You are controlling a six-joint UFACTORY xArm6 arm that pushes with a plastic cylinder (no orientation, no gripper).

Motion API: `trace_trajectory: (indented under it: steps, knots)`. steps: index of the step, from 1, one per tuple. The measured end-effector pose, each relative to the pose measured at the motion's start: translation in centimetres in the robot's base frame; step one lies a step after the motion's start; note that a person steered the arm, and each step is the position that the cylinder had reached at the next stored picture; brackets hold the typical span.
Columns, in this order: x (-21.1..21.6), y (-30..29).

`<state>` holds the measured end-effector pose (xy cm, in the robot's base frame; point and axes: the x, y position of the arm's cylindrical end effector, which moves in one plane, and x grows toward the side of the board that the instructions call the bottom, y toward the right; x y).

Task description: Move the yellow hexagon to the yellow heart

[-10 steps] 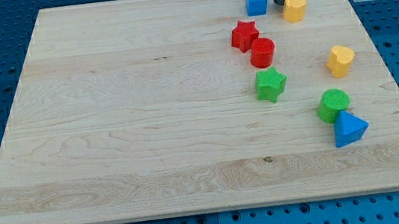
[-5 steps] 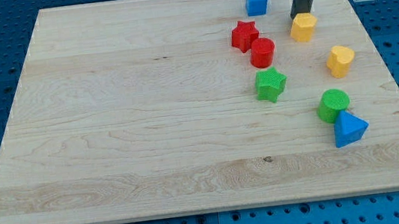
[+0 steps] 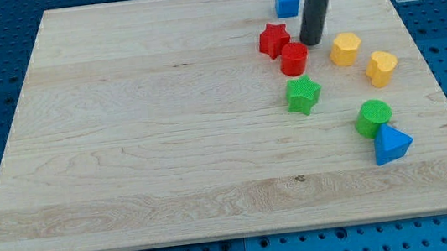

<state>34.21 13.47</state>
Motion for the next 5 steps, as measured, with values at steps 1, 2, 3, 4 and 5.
trace_trajectory:
  steps: [1,2,3,4,5]
  knots:
    - [0.0,0.0]
    - [0.5,0.5]
    - [1.9,0.8]
    - [2.9,2.6]
    - [4.0,3.4]
